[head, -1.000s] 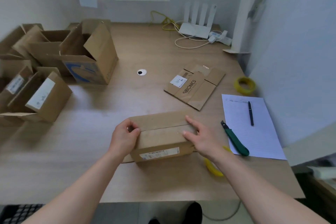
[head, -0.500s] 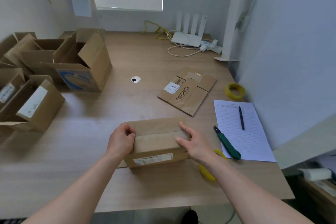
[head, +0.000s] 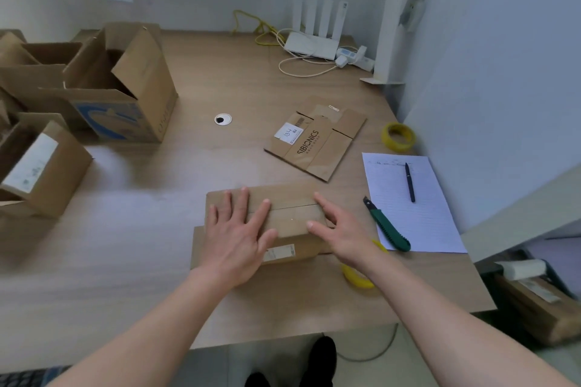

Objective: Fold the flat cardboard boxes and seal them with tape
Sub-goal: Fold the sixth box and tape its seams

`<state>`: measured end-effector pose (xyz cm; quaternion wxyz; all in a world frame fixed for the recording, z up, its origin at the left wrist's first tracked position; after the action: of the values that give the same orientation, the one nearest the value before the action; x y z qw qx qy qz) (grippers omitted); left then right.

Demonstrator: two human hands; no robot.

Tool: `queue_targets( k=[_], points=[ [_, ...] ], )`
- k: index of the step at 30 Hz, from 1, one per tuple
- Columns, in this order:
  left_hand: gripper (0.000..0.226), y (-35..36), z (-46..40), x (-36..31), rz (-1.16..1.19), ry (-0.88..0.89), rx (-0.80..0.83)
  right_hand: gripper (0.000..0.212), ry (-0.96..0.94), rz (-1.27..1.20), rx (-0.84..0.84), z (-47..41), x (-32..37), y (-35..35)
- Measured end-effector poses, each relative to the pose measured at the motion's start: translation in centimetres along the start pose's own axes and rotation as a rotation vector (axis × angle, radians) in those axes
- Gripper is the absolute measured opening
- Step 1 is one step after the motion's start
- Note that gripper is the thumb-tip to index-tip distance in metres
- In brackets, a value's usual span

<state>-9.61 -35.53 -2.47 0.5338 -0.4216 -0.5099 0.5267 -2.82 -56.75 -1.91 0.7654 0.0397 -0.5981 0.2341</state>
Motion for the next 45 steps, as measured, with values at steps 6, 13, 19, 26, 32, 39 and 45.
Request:
queue_targets(
  k=[6, 13, 19, 26, 32, 39, 45],
  points=[
    [0.076, 0.1, -0.2, 0.3, -0.033, 0.01, -0.015, 0.05, 0.055, 0.365, -0.32, 5.2, -6.4, -7.3],
    [0.073, 0.0, -0.5, 0.8, -0.027, 0.043, -0.03, 0.034, -0.034, 1.122, 0.031, 6.4, -10.9, -7.6],
    [0.069, 0.0, -0.4, 1.0, -0.011, 0.062, -0.02, 0.016, -0.007, 0.523, -0.08, 5.8, -6.4, -7.1],
    [0.057, 0.0, -0.3, 0.7, 0.004, 0.083, -0.023, 0.016, -0.372, -0.199, 0.001, 5.4, 7.1, -4.0],
    [0.052, -0.3, -0.2, 1.0, 0.136, 0.1, -0.031, 0.016, -0.321, -0.131, 0.167, 2.5, 8.8, 1.4],
    [0.042, -2.5, -0.9, 2.1, 0.917, -0.205, -0.113, 0.019, -0.319, -0.09, 0.217, 1.3, 8.9, 1.3],
    [0.029, -6.9, -2.3, 1.0, 1.32, -0.249, 0.027, 0.014, -0.35, -0.002, 0.321, 0.3, 9.7, 1.0]
  ],
)
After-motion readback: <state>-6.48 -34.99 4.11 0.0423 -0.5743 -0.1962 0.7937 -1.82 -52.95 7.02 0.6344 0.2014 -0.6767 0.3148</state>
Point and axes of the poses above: each hand's wrist, its own z-axis away from the middle knuckle, its own y-axis out of the palm, x = y × z, the point moved 3 cm from there along -z, towards the middle knuckle, and after that the axes turned 12 degrees about -z, right-handed, at the moved point
